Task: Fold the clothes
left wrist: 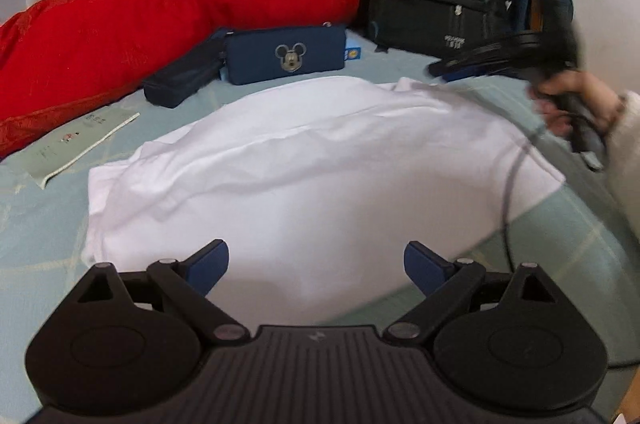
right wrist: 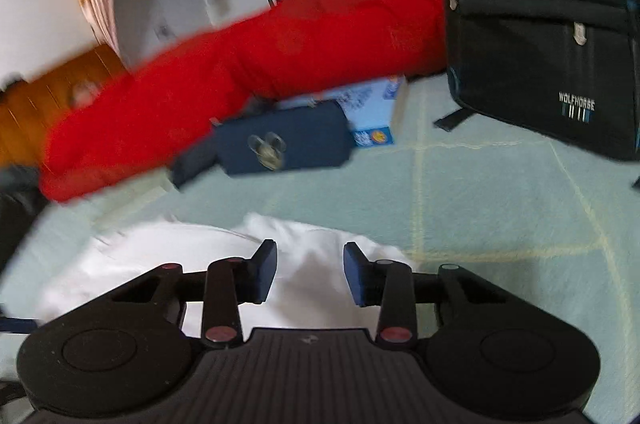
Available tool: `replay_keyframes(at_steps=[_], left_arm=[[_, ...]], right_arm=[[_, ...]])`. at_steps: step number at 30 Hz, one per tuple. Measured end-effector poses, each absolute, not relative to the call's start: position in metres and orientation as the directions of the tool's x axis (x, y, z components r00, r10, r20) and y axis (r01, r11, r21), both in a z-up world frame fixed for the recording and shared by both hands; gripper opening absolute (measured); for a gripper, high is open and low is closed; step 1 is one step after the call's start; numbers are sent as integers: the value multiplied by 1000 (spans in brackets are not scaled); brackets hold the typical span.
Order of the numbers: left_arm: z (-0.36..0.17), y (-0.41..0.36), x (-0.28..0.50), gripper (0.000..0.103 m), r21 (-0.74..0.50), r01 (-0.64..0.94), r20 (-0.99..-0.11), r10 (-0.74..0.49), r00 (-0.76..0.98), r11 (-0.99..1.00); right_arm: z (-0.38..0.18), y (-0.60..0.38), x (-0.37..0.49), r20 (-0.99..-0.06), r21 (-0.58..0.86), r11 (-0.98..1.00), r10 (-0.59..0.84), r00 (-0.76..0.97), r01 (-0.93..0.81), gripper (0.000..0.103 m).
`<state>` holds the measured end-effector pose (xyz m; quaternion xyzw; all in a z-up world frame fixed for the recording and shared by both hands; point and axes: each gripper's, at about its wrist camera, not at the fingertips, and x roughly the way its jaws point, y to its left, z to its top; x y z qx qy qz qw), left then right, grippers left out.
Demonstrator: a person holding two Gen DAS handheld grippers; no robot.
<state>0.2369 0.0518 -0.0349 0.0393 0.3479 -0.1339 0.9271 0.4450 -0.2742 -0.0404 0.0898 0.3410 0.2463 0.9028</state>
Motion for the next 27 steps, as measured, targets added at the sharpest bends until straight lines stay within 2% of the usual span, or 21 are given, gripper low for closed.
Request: replay_keyframes(at_steps=[2, 4, 5, 9, 11, 14, 15, 18, 22, 24, 27], left_arm=[[-34, 50, 228, 94, -47, 280, -647, -243, 722, 959], [-32, 52, 224, 94, -64, 280, -644, -254, 722, 958], [-32, 55, 225, 94, -66, 277, -643, -253, 723, 959], [-29, 66, 226, 94, -74, 265, -642, -249, 725, 962], [-28, 72, 230, 94, -79, 259, -641, -248, 726, 963], [-22, 82, 243, 94, -56, 259, -620, -237, 748, 964], [-25, 87, 252, 94, -65, 245, -622, -231, 748, 967], [-34, 104, 280, 94, -92, 203, -630, -215, 746, 975], [-45, 126, 317, 94, -128, 146, -640, -194, 744, 981], [-62, 139, 323, 91, -144, 75, -690, -154, 707, 987], [-53, 149, 309, 88, -157, 110, -661, -188, 726, 981]], right_arm=[[-45, -264, 458, -631, 290, 885, 462, 623, -363, 42], [-49, -255, 458, -652, 274, 887, 456, 606, -372, 23], [-48, -251, 454, -655, 245, 892, 442, 613, -381, 17], [-38, -258, 449, -632, 229, 922, 384, 674, -311, 15], [-37, -261, 455, -651, 257, 931, 364, 666, -258, 21], [-26, -262, 442, -642, 254, 931, 366, 674, -263, 45], [-22, -262, 434, -634, 249, 928, 373, 677, -278, 49], [-8, -256, 402, -611, 216, 911, 406, 679, -350, 52], [-14, -245, 363, -627, 209, 858, 486, 609, -470, 57], [-28, -245, 347, -661, 192, 859, 471, 584, -475, 57], [-42, -257, 323, -671, 194, 867, 458, 583, -459, 58]])
